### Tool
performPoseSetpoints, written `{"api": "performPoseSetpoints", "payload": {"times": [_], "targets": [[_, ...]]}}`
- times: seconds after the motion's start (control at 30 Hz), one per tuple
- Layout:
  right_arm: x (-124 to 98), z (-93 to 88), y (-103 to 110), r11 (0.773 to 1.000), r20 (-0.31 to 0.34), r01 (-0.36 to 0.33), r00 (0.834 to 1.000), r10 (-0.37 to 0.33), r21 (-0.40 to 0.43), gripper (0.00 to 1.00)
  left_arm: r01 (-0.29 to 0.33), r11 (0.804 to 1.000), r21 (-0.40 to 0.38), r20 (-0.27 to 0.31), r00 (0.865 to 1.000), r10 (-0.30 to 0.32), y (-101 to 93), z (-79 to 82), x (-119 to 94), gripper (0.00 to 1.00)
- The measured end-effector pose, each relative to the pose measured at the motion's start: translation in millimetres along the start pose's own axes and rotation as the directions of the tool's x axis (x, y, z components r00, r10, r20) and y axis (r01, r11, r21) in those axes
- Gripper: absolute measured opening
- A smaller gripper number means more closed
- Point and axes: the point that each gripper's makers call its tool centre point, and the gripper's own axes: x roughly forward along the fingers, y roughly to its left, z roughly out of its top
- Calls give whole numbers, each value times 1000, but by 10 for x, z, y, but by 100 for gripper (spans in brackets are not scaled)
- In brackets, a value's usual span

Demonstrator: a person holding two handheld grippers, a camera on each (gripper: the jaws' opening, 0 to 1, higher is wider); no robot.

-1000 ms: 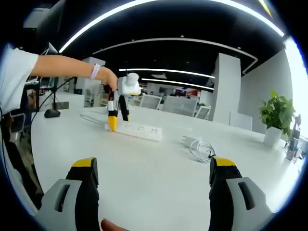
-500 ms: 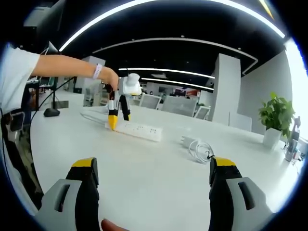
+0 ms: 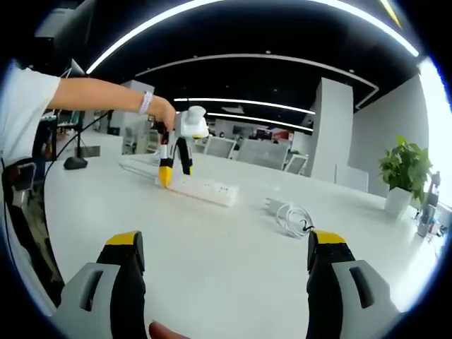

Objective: Straighten the power strip on the desk, plug the charger into it

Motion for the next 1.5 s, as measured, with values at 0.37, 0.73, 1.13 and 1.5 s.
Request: {"api": "performPoseSetpoints", "payload": {"times": [0.37, 0.73, 1.13, 1.5], "targets": [[-31, -21, -18, 1000, -3, 9, 1000, -9, 5, 95, 4, 1000, 29, -16, 1000, -4, 11, -5, 0, 65], [-38, -32, -34, 1000, -8, 15, 1000, -15, 7, 95, 9, 999, 52, -25, 1000, -8, 143, 23, -24, 65], [-39, -32, -44, 1000, -9, 18, 1000, -18, 6, 95, 8, 996, 87, -43, 999, -4, 205, 38, -30, 65], [-17, -34, -42, 1000, -9, 11, 1000, -11, 6, 95, 9, 995, 94, -37, 999, -5, 211, 44, -25, 65]]}}
